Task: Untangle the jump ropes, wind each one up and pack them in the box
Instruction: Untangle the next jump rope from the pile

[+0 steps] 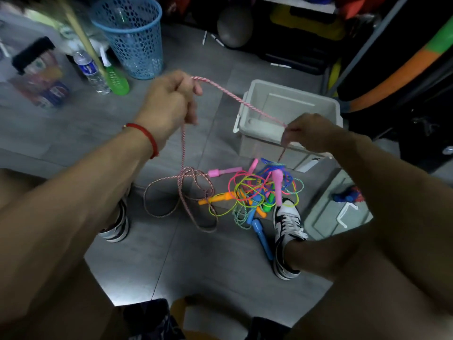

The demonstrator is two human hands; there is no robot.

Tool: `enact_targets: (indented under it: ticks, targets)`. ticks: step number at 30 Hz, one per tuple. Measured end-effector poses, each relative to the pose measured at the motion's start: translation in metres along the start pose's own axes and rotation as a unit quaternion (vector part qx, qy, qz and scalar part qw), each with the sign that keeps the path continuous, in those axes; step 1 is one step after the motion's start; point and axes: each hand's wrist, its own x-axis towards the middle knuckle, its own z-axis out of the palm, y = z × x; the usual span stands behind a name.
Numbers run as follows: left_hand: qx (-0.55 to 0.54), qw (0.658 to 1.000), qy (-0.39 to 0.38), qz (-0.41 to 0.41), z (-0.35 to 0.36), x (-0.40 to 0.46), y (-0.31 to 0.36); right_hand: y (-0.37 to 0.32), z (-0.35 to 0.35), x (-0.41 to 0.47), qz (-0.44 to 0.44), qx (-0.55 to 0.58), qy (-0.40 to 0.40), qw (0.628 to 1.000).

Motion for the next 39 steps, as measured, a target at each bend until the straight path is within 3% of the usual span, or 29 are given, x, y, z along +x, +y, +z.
enact_targets:
  ticks: [1, 3, 4, 9, 14, 18, 21, 24, 30, 35, 37, 39]
  targets:
    - [0.093, 0.995, -0.001, -0.042, -0.005, 0.005, -0.009, -0.005, -0.004, 0.002, -0.004, 0.037, 0.030, 0.999]
    - [0.305, 0.942, -0.078, -0.114, -0.011, 0.007, -0.024, -0.019, -0.009, 0.002, -0.025, 0.058, 0.087, 0.994]
    - [0.354, 0.919, -0.114, -0.132, -0.009, 0.003, -0.028, -0.026, -0.011, 0.000, -0.032, 0.031, 0.116, 0.992]
    - [0.234, 0.944, -0.213, -0.096, 0.029, -0.015, -0.023, -0.061, -0.013, -0.011, -0.112, -0.090, 0.177, 0.974]
    - [0.094, 0.948, -0.293, -0.085, 0.063, -0.029, -0.023, -0.085, -0.012, -0.023, -0.193, -0.091, 0.174, 0.961]
    - [0.185, 0.937, -0.291, -0.047, 0.078, -0.025, -0.043, -0.088, -0.016, -0.030, -0.216, -0.066, 0.177, 0.958]
    - [0.327, 0.906, -0.268, 0.012, 0.085, -0.020, -0.058, -0.088, -0.016, -0.032, -0.228, -0.070, 0.172, 0.956]
    - [0.386, 0.884, -0.256, 0.052, 0.090, -0.017, -0.075, -0.087, -0.017, -0.033, -0.229, -0.064, 0.157, 0.959]
    - [0.326, 0.908, -0.234, 0.121, 0.107, -0.021, -0.087, -0.066, -0.022, -0.034, -0.139, -0.079, 0.202, 0.966]
    - [0.326, 0.854, -0.277, 0.294, 0.120, -0.031, -0.092, -0.039, -0.030, -0.032, 0.098, 0.008, 0.323, 0.941]
    - [0.355, 0.832, -0.308, 0.295, 0.122, -0.034, -0.096, -0.026, -0.040, -0.035, 0.125, 0.084, 0.329, 0.932]
    - [0.329, 0.856, -0.316, 0.240, 0.124, -0.036, -0.100, -0.020, -0.042, -0.038, 0.098, 0.097, 0.290, 0.947]
